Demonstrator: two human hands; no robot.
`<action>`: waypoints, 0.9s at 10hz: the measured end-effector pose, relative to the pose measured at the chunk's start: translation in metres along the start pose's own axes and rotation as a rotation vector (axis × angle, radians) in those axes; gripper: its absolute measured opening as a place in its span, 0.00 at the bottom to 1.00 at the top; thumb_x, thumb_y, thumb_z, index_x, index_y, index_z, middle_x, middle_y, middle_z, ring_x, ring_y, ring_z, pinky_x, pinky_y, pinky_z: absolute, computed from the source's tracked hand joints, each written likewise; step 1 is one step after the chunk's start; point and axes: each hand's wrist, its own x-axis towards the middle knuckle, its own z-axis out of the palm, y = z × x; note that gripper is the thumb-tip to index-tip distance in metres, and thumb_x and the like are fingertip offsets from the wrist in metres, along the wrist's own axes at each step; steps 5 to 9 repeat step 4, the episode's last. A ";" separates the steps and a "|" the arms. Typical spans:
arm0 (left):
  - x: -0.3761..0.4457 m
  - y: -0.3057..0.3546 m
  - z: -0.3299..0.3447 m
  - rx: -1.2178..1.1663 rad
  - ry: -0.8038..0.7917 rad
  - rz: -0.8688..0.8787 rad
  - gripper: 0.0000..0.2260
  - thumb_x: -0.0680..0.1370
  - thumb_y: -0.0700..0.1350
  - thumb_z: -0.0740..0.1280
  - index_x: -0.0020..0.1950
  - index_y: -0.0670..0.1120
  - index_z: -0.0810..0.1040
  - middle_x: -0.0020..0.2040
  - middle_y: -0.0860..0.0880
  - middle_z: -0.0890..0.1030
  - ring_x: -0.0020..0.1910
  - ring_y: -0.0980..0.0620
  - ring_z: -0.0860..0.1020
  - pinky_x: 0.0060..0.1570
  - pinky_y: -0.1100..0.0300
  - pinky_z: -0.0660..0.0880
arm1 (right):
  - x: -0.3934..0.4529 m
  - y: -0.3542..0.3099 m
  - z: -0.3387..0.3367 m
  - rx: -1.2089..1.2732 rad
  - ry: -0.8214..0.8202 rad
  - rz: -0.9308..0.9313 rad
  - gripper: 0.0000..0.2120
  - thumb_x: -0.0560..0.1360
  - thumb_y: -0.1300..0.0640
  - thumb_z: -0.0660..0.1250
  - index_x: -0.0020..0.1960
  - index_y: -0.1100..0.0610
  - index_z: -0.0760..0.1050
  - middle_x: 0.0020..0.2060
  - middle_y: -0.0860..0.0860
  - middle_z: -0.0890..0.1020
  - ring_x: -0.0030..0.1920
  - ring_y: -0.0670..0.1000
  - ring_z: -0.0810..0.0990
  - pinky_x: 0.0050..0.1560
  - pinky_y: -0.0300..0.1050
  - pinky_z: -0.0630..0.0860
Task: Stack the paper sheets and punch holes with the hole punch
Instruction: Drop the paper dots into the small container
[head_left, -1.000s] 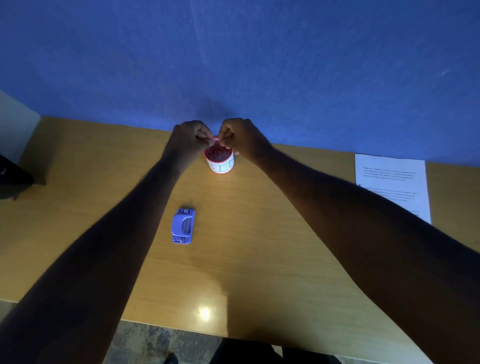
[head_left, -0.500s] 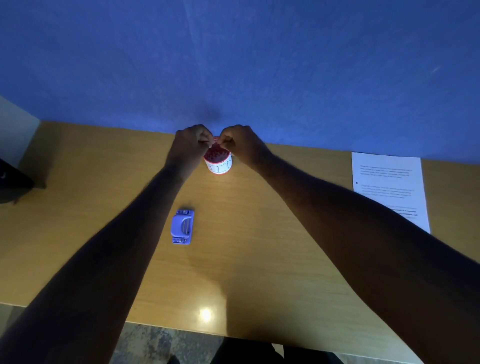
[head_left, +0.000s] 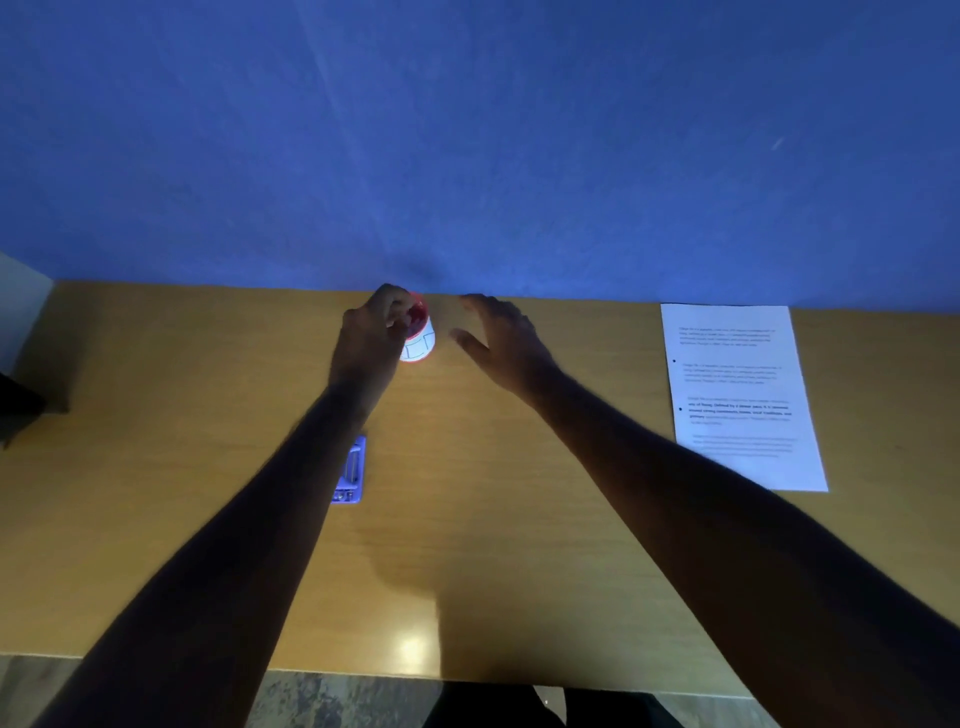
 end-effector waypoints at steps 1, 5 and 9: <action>-0.020 0.003 0.015 0.060 -0.011 0.097 0.10 0.79 0.39 0.70 0.61 0.46 0.82 0.56 0.47 0.86 0.55 0.49 0.85 0.58 0.58 0.79 | -0.029 0.022 -0.004 0.007 0.000 0.082 0.27 0.83 0.47 0.65 0.78 0.57 0.67 0.72 0.56 0.76 0.73 0.57 0.73 0.72 0.58 0.70; -0.085 0.002 0.074 0.343 -0.110 0.253 0.18 0.82 0.47 0.68 0.71 0.43 0.76 0.75 0.41 0.75 0.76 0.38 0.72 0.73 0.41 0.69 | -0.131 0.086 -0.010 -0.029 -0.012 0.239 0.27 0.84 0.46 0.62 0.80 0.55 0.64 0.78 0.54 0.69 0.78 0.55 0.66 0.74 0.55 0.66; -0.085 0.002 0.074 0.343 -0.110 0.253 0.18 0.82 0.47 0.68 0.71 0.43 0.76 0.75 0.41 0.75 0.76 0.38 0.72 0.73 0.41 0.69 | -0.131 0.086 -0.010 -0.029 -0.012 0.239 0.27 0.84 0.46 0.62 0.80 0.55 0.64 0.78 0.54 0.69 0.78 0.55 0.66 0.74 0.55 0.66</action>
